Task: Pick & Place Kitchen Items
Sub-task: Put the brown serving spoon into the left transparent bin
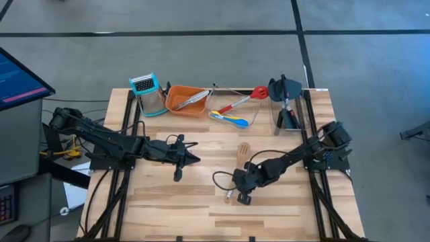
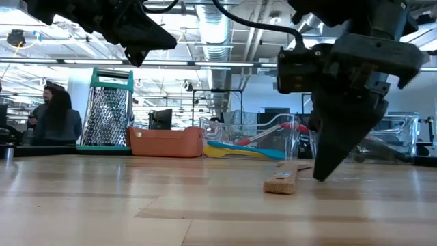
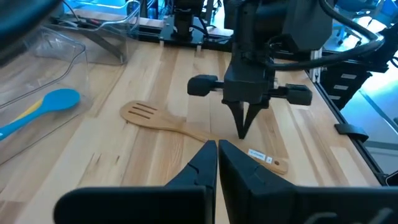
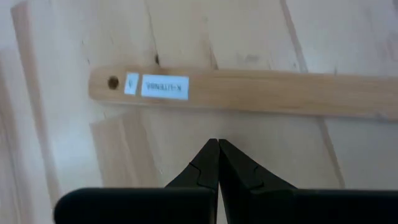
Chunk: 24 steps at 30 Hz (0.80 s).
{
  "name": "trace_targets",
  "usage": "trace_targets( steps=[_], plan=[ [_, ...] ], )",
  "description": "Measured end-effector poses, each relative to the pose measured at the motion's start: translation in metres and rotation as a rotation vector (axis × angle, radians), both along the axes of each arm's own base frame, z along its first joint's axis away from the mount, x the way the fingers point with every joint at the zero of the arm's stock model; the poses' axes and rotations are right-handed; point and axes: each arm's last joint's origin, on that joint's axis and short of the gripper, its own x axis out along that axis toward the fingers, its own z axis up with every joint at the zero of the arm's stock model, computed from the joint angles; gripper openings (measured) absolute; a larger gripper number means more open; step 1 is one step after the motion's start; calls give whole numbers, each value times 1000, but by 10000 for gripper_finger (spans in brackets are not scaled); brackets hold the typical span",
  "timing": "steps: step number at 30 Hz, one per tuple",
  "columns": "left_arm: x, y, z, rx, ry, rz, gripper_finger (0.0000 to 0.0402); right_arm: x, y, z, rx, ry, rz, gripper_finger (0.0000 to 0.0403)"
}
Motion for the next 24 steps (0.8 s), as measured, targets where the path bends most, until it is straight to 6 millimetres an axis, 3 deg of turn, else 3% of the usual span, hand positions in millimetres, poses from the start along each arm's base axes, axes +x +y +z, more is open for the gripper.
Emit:
trace_targets(
  steps=[6, 24],
  plan=[
    [0, 0, 1, -2, -7, 0, 1, 5, -4, -1, 0, -13, -18, 0],
    [0, 0, 1, 0, -7, -1, 1, 31, -45, -8, -7, -108, -66, 0]
  ],
)
